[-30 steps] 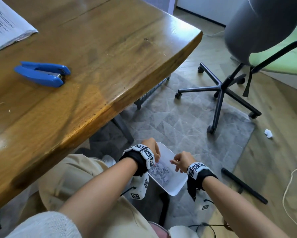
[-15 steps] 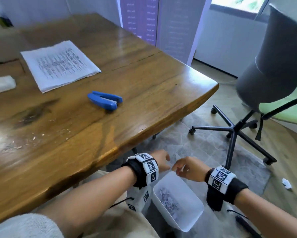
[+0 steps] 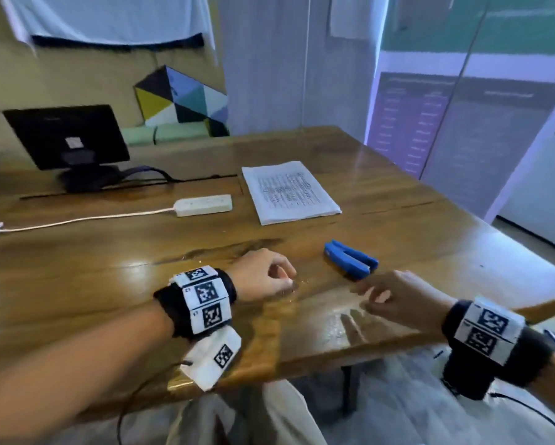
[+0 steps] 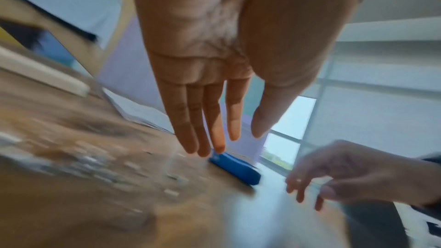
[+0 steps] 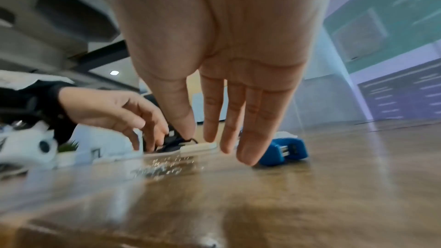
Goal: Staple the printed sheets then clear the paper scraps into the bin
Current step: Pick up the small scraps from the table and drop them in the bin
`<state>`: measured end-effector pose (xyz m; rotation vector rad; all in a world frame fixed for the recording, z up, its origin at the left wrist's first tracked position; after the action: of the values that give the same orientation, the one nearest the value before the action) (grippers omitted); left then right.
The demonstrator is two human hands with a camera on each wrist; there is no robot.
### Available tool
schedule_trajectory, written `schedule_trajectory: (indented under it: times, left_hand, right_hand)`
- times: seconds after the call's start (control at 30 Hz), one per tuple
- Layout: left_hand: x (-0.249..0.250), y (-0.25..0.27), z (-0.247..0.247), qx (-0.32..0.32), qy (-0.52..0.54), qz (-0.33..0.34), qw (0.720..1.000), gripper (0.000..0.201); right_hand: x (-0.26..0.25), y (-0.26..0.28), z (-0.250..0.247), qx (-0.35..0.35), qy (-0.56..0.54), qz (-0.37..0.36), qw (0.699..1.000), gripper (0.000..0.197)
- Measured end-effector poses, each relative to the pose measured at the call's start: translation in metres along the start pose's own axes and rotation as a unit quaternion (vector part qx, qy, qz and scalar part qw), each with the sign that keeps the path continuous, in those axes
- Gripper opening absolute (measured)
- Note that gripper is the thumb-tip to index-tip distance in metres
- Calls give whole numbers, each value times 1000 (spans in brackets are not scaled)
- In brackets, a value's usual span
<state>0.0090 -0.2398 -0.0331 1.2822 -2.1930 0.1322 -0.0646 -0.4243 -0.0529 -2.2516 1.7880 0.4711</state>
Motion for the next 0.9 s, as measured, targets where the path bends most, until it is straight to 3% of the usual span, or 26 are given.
schedule_trajectory:
  times: [0.13,0.2,0.27,0.37,0.43,0.53,0.67,0.77,0.8,0.9]
  left_hand:
    - [-84,2,-60,109,-88,-67,988,31]
    - [-128,1,-83,146,-132,-107,974,35]
    - [-170,-6,-96,132,-164,-163,964,45]
    - [-213,-12,-89,56,-189,-240,951,69]
    - [-218,-10,-72,4,-214,-256,943,78]
    - [-204,-10,-46,-48,-248,-223,942,85]
    - [-184,-9,-31,-76,-277,-191,938,94]
    - [-166,-6,-18,-100,-288,-145,941,129]
    - [-160,-3,-10,-110,-290,-128,942,128]
    - [-137,12,14,-143,-285,-72,945,94]
  right_hand:
    - [-25,-43,38,-112,102,-22,988,52]
    - [-28,-65,48,-140,117,-18,983,82]
    - [-28,-84,53,-159,137,-12,978,104]
    - [-36,-101,53,-168,157,5,973,89]
    - [-43,-106,60,-185,171,6,968,99]
    - [-56,-113,79,-208,175,-19,962,120]
    - [-91,-117,96,-212,175,-78,958,111]
    - [-115,-122,107,-221,176,-105,953,109]
    - [-122,-125,112,-230,174,-115,950,114]
    - [-138,-126,123,-273,155,-142,939,119]
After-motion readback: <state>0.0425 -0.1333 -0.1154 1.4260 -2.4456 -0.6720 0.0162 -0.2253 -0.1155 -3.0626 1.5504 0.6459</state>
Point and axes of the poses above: each hand's wrist, its own y-axis away from the middle knuckle, its own z-axis out of the palm, x = y × z, the point moved 9 cm from there along -y, towards the middle knuckle, and after that the axes turned 10 degrees about -z, right-handed, at the moved point
